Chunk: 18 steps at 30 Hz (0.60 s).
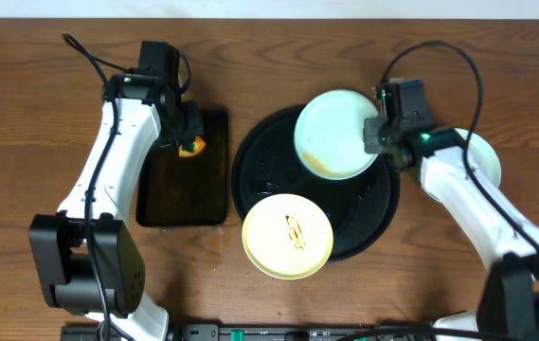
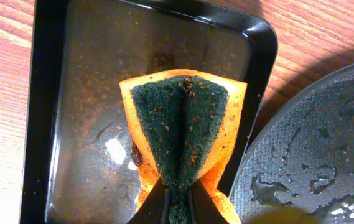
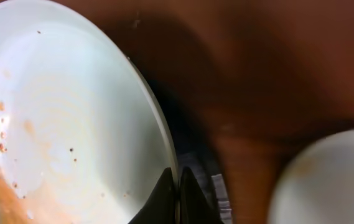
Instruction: Clean dirty plates on tray and stack at the side
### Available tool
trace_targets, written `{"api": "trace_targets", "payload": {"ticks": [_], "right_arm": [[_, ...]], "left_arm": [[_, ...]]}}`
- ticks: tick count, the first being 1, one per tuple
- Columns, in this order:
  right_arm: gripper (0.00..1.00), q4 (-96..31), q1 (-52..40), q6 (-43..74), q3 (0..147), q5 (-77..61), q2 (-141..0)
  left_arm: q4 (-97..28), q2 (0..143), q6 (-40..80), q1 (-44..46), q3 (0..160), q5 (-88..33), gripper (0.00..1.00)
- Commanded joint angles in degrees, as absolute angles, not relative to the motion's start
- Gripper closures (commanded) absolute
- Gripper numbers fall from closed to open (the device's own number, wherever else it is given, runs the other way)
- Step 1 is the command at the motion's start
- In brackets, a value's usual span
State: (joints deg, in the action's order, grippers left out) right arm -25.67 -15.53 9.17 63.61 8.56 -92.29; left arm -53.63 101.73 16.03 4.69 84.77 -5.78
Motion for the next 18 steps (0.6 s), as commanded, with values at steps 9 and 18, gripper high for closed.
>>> {"api": "trace_targets", "payload": {"ticks": [9,18], "right_arm": [[0.99,-24.0,-28.8,-9.5,63.8,41.1,-88.8],[0.99,-15.0,-40.6,-18.1,63.8,57.8,-88.8]], "left_arm": [[-53.7,101.8,14.9,4.5,85.0,-5.3,0.92],[-53.7,101.8,14.9,4.5,85.0,-5.3,0.92]]}}
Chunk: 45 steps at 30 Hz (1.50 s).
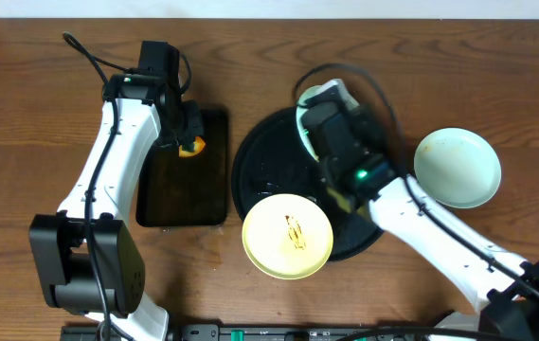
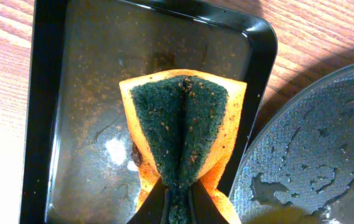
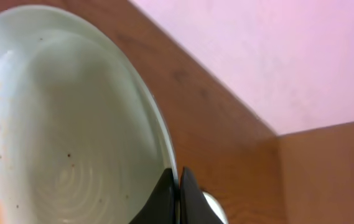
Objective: Clean dirty plates on tray and stack at the side
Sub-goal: 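Carry the second green plate right and stack it on the first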
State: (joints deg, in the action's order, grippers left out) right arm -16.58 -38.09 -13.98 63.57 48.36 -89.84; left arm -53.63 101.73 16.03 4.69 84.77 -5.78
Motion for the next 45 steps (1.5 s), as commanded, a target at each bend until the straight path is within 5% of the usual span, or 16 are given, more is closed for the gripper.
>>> {"api": "trace_targets", "payload": {"ticks": [1,7,16,31,45], "right_arm": [[0.99,-14.8,-40.8,-18.1,63.8,58.3,-88.8],[0.99,-14.7,-40.7,-17.6,63.8,59.4,-88.8],[0.99,-20.2,-35.4,-1.6,63.8,59.4,-88.4],[0.99,-32.9,-5.5,16.8,63.8,27.1,-77.5],[0.99,-36.5,16.3,21.0,62.8,14.4,-89.3]], "left_arm": [[-53.7,101.8,14.9,4.5,85.0,-5.3,0.92],[-53.7,101.8,14.9,4.5,85.0,-5.3,0.92],[-53.7,101.8,14.9,4.5,85.0,-5.3,0.92],[-53.7,101.8,14.9,4.5,85.0,-5.3,0.92],[-53.7,101.8,14.9,4.5,85.0,-5.3,0.92]]}}
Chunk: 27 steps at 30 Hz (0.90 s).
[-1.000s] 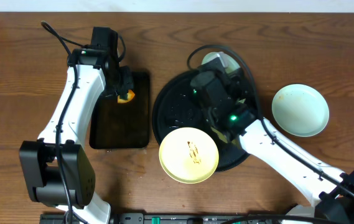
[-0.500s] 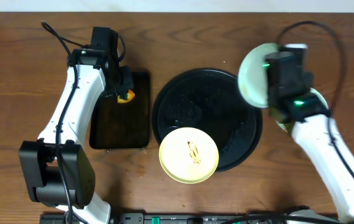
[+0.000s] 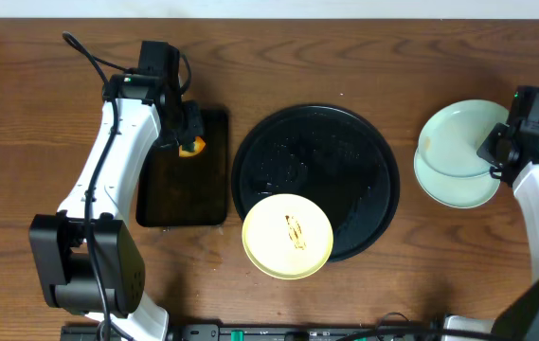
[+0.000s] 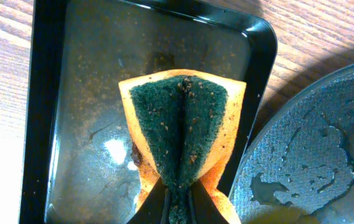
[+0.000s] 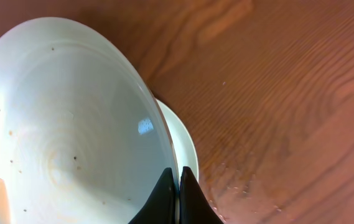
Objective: Clean dirty plates on tray and stack at the side
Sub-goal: 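Carry the second green plate right and stack it on the first, then move the right gripper back to the yellow plate rim and grip it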
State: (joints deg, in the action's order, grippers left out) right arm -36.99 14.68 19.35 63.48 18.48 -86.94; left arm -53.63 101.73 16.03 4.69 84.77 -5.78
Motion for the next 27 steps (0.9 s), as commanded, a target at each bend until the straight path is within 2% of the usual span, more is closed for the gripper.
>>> {"api": "trace_targets", "payload": {"ticks": [1,7,9,11,14,17,27], "right_arm": [[0.99,-36.3,16.8,21.0,62.8,14.3,-90.3],[0.98,-35.0,17.6,21.0,62.8,14.3,-92.4],[0.93,-34.8,17.6,21.0,62.8,14.3,-92.4],[0.83,-35.0,17.6,20.9,62.8,14.3,-92.4],[0.82,-35.6,17.6,20.7,62.8,14.1,-92.4],[0.76,-36.2,17.5,20.7,62.8,12.3,-92.3],[0.70,-38.4,14.0,10.8,62.9,-23.4,-92.0]], "left_arm": [[-53.7,101.8,14.9,4.5,85.0,-5.3,0.92],[-53.7,101.8,14.9,4.5,85.0,-5.3,0.92],[-53.7,101.8,14.9,4.5,85.0,-5.3,0.92],[-53.7,101.8,14.9,4.5,85.0,-5.3,0.92],[-53.7,101.8,14.9,4.5,85.0,-5.3,0.92],[-53.7,101.8,14.9,4.5,85.0,-5.3,0.93],[-53.7,101.8,15.1,4.5,85.0,-5.3,0.93]]}}
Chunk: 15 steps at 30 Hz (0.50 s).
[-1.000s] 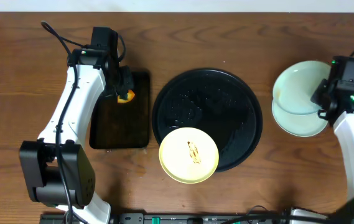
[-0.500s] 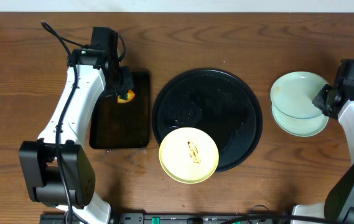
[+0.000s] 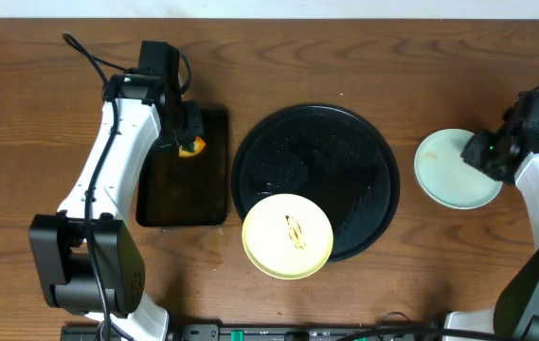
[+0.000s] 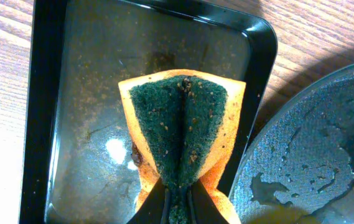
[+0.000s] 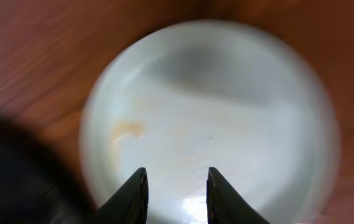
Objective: Clean dirty plates on tray and stack at the side
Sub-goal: 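Move the right gripper back to the yellow plate rim and grip it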
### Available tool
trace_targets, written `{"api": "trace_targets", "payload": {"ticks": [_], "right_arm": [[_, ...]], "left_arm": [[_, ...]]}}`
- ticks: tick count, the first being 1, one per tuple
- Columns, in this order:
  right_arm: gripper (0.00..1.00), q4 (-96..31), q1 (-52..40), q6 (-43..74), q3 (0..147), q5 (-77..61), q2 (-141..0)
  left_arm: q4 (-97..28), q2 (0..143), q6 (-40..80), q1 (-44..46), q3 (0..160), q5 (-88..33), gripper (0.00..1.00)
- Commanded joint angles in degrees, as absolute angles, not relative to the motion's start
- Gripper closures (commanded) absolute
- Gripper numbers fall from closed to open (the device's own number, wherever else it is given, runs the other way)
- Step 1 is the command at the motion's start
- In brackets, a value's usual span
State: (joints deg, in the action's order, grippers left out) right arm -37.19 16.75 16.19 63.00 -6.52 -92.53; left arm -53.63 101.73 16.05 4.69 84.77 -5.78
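Note:
A round black tray (image 3: 345,152) sits mid-table with a yellow plate (image 3: 287,236) smeared with food on its front edge. To the right of the tray, pale green plates (image 3: 451,169) lie stacked on the table. My right gripper (image 5: 175,193) hovers open over the stack (image 5: 214,118) with nothing between its fingers. My left gripper (image 4: 178,202) is shut on an orange and green sponge (image 4: 183,124), folded, over a small black rectangular tray (image 4: 77,74).
The small rectangular tray (image 3: 182,170) lies left of the round tray, wet and speckled. The round tray's surface (image 4: 326,143) holds water drops. Bare wooden table surrounds both.
My right gripper has let go of the pale green plate, which now lies flat on the other one, and it stands open above the stack. The left arm has not moved.
My right gripper held a stained green plate by its rim over the round tray's back. It then tilted the plate upright there. Later it held the plate over the other green plate at the right, and now the plate rests on it.

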Motion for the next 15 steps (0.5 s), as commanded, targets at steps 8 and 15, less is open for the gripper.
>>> {"api": "trace_targets", "payload": {"ticks": [8,15], "right_arm": [[0.65,-49.6,2.0,4.4,62.8,-31.7,-92.0],[0.55,-57.8,-10.6,3.6,61.9,-30.9,-92.0]], "left_arm": [[-53.7,101.8,15.1,4.5,85.0,-5.3,0.92],[-53.8,101.8,15.1,4.5,85.0,-5.3,0.93]]}}
